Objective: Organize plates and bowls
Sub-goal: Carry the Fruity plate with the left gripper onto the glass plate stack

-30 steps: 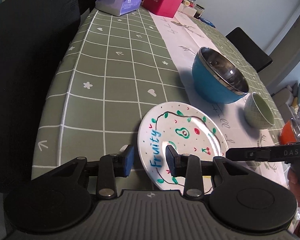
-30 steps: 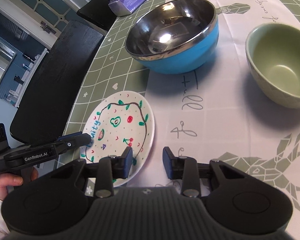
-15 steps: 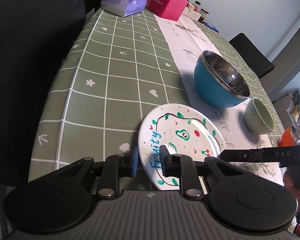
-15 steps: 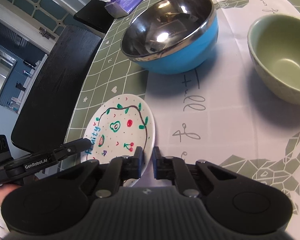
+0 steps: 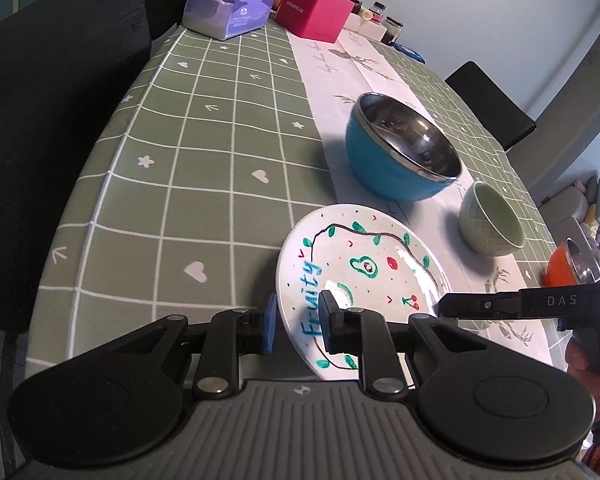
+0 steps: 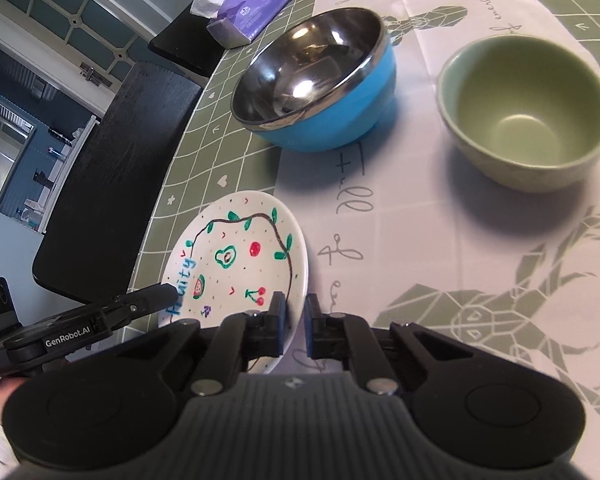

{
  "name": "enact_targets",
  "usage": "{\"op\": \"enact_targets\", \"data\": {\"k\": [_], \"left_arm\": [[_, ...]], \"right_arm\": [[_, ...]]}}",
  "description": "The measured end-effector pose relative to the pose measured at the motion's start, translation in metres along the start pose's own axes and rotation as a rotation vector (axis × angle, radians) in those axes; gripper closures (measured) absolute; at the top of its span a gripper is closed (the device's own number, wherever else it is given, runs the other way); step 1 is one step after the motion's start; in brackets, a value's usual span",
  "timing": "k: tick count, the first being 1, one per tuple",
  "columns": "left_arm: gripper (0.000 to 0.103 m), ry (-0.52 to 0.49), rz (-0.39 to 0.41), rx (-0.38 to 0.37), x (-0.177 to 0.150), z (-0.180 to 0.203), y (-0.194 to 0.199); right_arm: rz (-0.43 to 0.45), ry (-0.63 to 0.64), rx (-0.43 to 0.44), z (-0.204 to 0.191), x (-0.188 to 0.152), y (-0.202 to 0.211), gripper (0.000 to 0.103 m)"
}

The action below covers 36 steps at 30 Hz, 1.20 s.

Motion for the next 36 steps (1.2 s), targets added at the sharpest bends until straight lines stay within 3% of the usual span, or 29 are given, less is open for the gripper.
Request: {"op": "enact_targets", "data": {"k": [14,15,18,36], "left_arm": [[0.079,-0.038,-0.059,-0.015,-0.026,0.075,0.007],[0.087,-0.042,-0.066,-0.007,-0.029,0.081,0.006],[0.088,-0.048,-0.081,-0.031,-0.034,0.094,0.003],[0.088,-0.115,-0.115,-0.051,-0.061,0.183,0.013]], "right_arm": [[0.050,-0.073,-0.049,0.026,-0.022,0.057,0.096],[0.053,-0.081,-0.055,0.030,-0.025,0.062,0.096],[0.064,-0.098,-0.075,0.044,-0.033,0.079,0.096],[0.139,-0.173,-0.120,0.083,-0.069,0.166,0.096]]}}
Point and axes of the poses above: each gripper's, at about its wrist camera, not at the fingertips, and y roughly against the way its jaws point, z to its right, x to its top, the point moved 2 cm from there along -y, roughly the way its jaws point, and after that the axes turned 8 degrees about x, right-handed, at the moved point
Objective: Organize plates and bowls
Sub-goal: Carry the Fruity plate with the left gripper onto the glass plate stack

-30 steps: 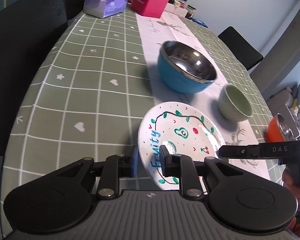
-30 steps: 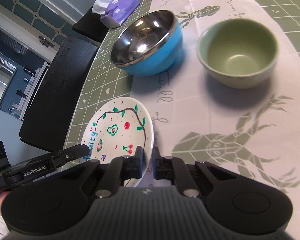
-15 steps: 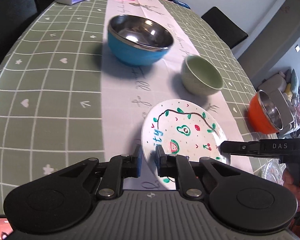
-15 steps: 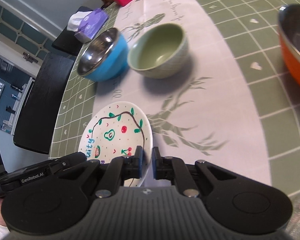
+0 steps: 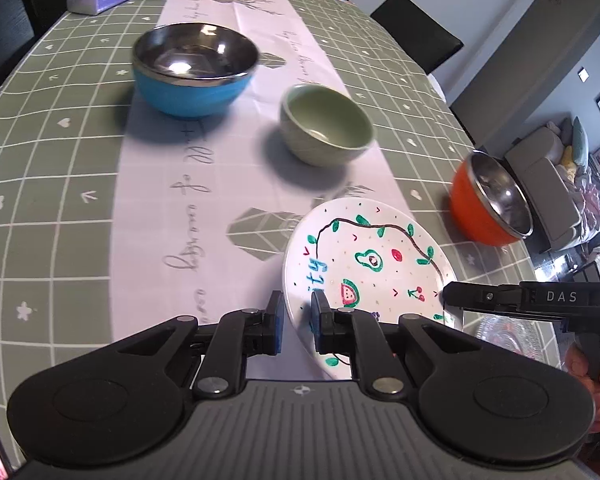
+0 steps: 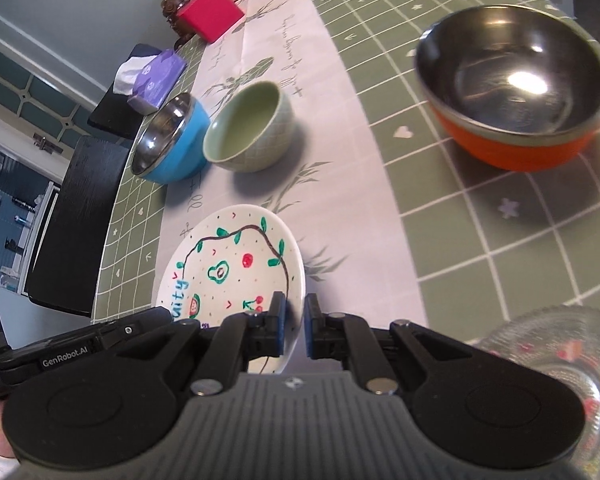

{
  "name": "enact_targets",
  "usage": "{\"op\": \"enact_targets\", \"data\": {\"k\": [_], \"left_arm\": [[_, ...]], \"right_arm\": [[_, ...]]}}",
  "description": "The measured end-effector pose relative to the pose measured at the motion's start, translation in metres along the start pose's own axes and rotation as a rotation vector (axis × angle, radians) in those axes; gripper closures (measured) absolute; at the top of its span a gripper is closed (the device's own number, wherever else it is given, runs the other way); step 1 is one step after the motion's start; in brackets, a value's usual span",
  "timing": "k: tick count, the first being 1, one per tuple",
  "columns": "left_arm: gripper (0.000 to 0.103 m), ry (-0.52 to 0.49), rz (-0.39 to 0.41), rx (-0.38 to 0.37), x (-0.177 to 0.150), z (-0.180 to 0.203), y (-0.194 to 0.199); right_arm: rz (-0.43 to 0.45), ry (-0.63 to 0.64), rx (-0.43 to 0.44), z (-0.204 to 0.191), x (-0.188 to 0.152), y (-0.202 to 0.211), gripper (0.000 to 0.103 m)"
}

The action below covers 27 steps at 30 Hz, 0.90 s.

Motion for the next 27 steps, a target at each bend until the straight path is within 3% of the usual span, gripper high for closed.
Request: {"op": "enact_targets", "data": {"k": [17,27], "left_arm": [[0.088,-0.061,-0.058,-0.129,-0.041,0.108,-0.010],[0.088,-0.096,-0.126,-0.175,-0.061,0.148,-0.022]], "right_arm": [[0.076,-0.026,-0.113,0.070,-0.024,0.114,0.096],[0.079,-0.052,-0.174,0.103,-0.040,0.151,0.096]]}}
Point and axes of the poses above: each gripper's, at about its wrist camera, not at the fingertips, and y roughly against the way its jaws point, z to its right, x to its top, the point moved 2 cm from there along -y, roughly the way its jaws point, and after that the axes turned 8 degrees about x, right-handed, at the moved point
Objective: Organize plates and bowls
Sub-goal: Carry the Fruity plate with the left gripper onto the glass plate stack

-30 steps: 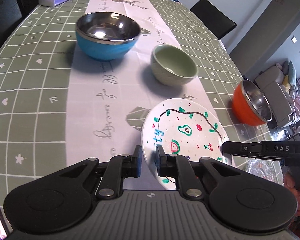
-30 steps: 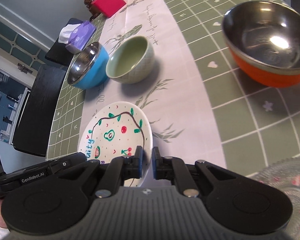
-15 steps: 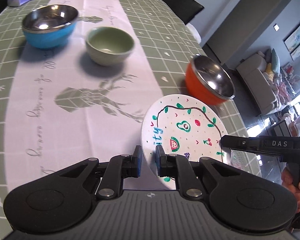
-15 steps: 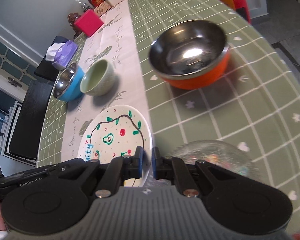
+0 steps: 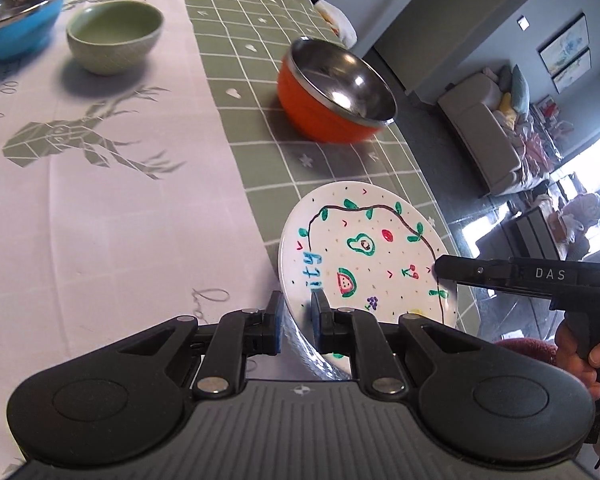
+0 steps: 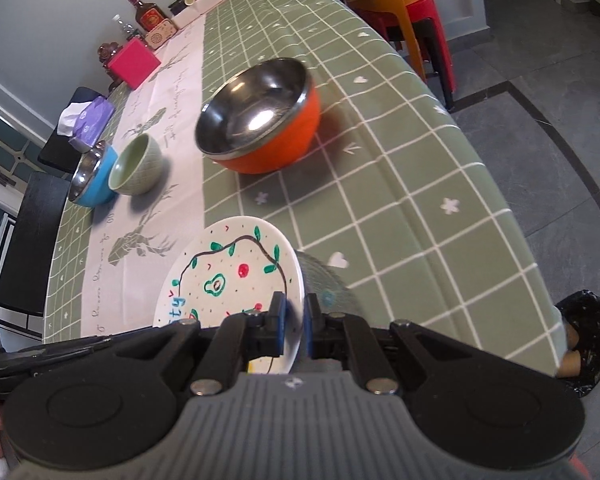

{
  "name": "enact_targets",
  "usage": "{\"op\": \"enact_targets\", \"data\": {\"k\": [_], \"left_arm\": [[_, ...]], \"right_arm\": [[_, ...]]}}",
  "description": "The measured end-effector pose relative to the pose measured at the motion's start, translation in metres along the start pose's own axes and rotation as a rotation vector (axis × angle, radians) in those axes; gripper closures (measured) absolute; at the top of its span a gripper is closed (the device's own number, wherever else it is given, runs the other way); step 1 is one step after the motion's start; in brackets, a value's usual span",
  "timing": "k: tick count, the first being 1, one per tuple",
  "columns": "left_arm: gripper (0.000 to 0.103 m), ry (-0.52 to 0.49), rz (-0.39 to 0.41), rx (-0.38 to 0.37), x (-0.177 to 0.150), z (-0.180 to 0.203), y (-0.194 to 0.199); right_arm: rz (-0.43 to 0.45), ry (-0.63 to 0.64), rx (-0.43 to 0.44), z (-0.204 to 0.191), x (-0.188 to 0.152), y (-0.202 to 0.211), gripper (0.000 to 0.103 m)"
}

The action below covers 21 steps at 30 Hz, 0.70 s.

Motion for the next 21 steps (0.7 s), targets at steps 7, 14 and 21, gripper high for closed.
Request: {"op": "enact_targets", "data": {"k": [7,14,21], "left_arm": [[0.088,0.000,-0.027,0.007,-0.006,0.004,-0.010],[0.088,-0.025,-0.023,0.031,-0.007,0.010,-0.010],[0.088,-0.037,-0.031,0.057,-0.007,0.014,-0.011]], "right_arm": [[-0.016,-0.005,-0.036,0.009,-0.005,-0.001,0.096],[-0.024,-0.002,-0.053,0.010,-0.005,-0.004,0.095],[-0.037,0.008,-0.083,0.009,-0.005,-0.009,0.094]]}}
Point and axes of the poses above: each gripper's, at about its wrist camera, not at the fingertips, and y roughly against the way its jaws point, z to its right, x to its top, the point moved 2 cm from there along -y, roughly the way its jaws point, and after that the axes turned 8 degrees about x, right-handed, at the moved point
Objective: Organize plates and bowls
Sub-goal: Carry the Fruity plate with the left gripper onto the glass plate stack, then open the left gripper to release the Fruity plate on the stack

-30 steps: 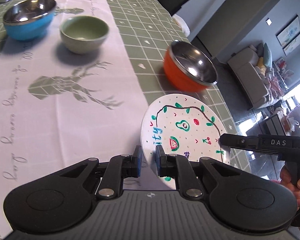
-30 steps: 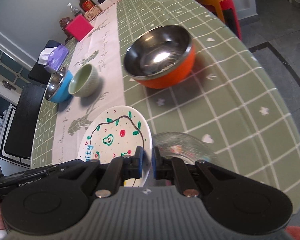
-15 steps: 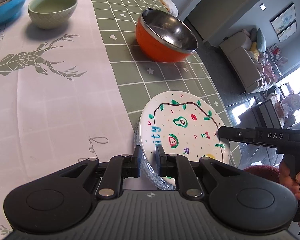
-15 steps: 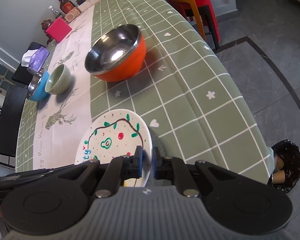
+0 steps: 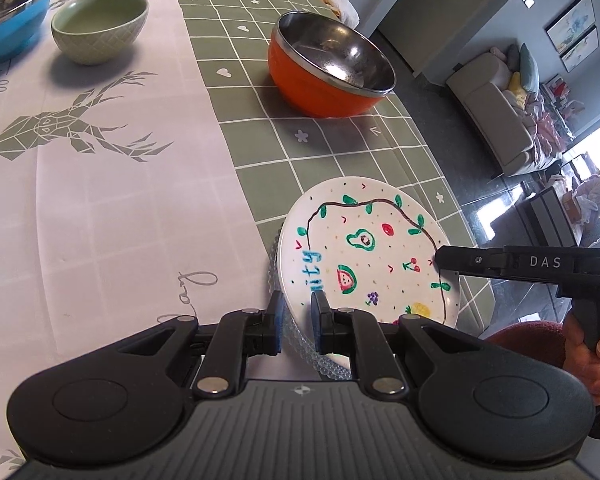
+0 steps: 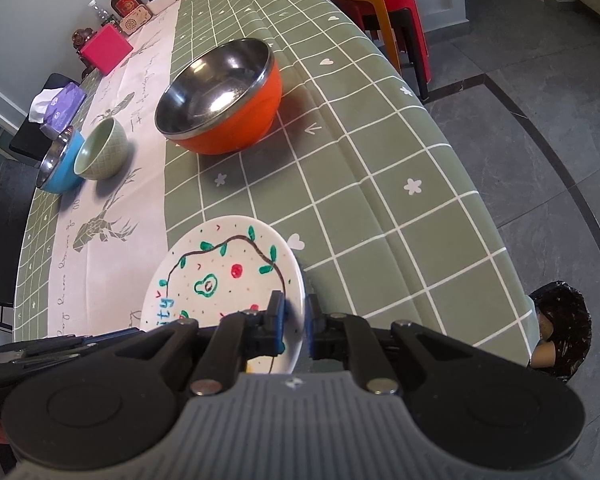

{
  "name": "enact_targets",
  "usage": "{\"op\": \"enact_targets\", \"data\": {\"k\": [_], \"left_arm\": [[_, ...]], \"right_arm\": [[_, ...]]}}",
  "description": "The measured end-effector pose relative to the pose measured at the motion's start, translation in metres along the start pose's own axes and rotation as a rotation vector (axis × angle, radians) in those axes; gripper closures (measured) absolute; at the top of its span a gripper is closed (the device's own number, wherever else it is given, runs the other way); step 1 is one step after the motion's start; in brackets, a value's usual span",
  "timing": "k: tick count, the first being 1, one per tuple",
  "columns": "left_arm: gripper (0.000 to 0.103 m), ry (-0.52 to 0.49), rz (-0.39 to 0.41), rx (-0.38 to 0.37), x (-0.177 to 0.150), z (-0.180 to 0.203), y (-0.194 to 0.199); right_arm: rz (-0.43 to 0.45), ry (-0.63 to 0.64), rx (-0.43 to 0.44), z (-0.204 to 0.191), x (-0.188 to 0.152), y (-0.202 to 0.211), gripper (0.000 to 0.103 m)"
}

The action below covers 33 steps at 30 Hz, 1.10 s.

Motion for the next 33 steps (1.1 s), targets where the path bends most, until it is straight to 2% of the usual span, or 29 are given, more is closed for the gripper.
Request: {"op": "enact_targets", "data": {"k": [9,15,17,23,25,28,30,32,33], "left_arm": [[0.088,-0.026,0.000,0.020,0.000,0.003,0.001],[0.088,-0.007,-0.001,0.003,0.002,-0.001,-0.001],[0.088,-0.010,0.002,0.002,0.002,-0.002,0.000],[0.088,-0.006,0.018,0.006,0.004,-0.003,0.002],[0.081,-0.017,0.035,0.006,0.005,-0.004,0.005],[0.073,-0.046,0.075,0.010,0.007,-0.004,0.012],[0.069,-0.080,0.099,0.027,0.009,-0.003,0.017],[0.063,-0.117,0.118,0.053,0.012,-0.001,0.020],[0.060,-0.135,0.128,0.064,0.014,0.000,0.022]], "right_arm": [[-0.017,0.069,-0.046,-0.008,-0.003,-0.002,0.093],[-0.022,0.065,-0.045,-0.007,-0.004,-0.002,0.093],[-0.031,0.065,-0.051,-0.007,-0.004,-0.003,0.089],[-0.024,0.061,-0.046,-0.008,-0.003,-0.002,0.088],[-0.017,0.064,-0.042,-0.008,-0.003,-0.001,0.087],[0.006,0.067,-0.028,-0.009,-0.003,0.003,0.080],[0.021,0.083,-0.014,-0.011,-0.003,0.005,0.078],[0.027,0.097,-0.004,-0.015,-0.003,0.006,0.069],[0.034,0.109,-0.003,-0.017,-0.003,0.007,0.068]]}}
Point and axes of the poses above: each gripper's, at about its wrist camera, not at the fingertips, and y roughly against the way its jaws point, z to its right, x to its top, the point moved 2 cm from there along -y, roughly the way its jaws point, and after that the axes turned 8 degrees about x, right-handed, at the moved point
